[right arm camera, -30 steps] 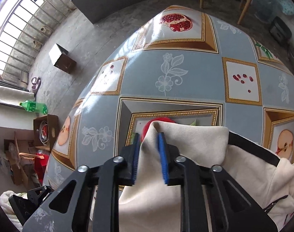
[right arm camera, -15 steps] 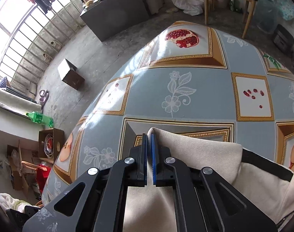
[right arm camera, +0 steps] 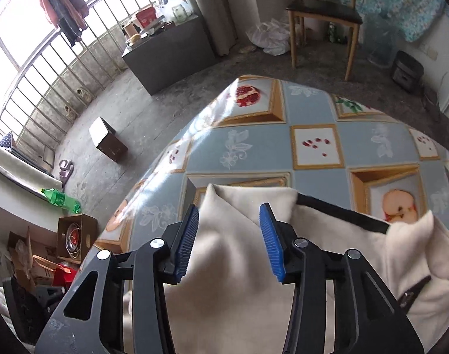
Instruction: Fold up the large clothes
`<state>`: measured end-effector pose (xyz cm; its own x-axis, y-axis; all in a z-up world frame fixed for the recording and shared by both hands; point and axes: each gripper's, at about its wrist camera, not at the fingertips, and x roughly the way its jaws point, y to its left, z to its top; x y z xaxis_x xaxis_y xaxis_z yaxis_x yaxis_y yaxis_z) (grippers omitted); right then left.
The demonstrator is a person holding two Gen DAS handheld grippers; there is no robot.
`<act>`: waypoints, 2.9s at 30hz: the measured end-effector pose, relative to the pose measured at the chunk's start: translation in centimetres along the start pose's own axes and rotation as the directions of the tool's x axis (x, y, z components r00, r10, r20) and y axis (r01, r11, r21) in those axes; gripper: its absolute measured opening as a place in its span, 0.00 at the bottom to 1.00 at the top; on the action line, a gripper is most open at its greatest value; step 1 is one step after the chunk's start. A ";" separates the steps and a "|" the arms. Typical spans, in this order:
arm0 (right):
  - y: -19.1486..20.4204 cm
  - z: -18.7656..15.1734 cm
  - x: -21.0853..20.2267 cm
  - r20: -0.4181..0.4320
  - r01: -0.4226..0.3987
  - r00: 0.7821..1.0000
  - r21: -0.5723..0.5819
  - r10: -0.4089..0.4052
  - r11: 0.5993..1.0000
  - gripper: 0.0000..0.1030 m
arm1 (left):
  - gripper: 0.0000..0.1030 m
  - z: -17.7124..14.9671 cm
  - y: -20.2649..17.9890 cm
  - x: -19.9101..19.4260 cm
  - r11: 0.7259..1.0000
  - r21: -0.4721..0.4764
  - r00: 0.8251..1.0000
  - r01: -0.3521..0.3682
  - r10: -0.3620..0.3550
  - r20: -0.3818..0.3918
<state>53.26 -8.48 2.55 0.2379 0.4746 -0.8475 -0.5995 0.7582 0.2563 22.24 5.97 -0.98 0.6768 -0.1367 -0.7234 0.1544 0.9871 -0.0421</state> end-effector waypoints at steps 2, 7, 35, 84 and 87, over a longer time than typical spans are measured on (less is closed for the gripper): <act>-1.3 -1.4 0.0 -0.015 0.013 1.000 0.048 -0.012 0.999 0.43 | 0.30 1.1 0.4 1.2 1.000 -0.001 1.000 -0.015 0.015 -0.008; -4.2 -3.4 -0.5 -0.010 -0.053 0.998 0.189 0.056 0.981 0.44 | 0.30 2.4 0.0 4.4 0.993 0.111 0.998 -0.039 0.043 -0.036; 4.2 2.4 8.6 -0.267 -0.038 0.964 -0.123 0.004 0.992 0.05 | 0.01 0.1 0.3 3.4 0.996 0.056 0.997 -0.073 0.074 -0.017; -14.3 -23.3 -9.1 -0.121 0.221 0.975 0.621 -0.186 0.752 0.13 | 0.08 1.5 0.4 5.5 0.986 0.060 0.983 -0.153 0.158 -0.092; -12.5 -20.9 -9.7 -0.124 0.297 0.954 0.546 -0.274 0.784 0.04 | 0.08 1.4 0.4 5.4 0.987 0.056 0.984 -0.153 0.157 -0.078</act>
<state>42.46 -31.94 -2.21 0.2962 0.1890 -0.9362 0.0180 0.9789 0.2033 26.94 5.52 -3.93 0.6343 0.0270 -0.7726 0.0889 0.9902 0.1076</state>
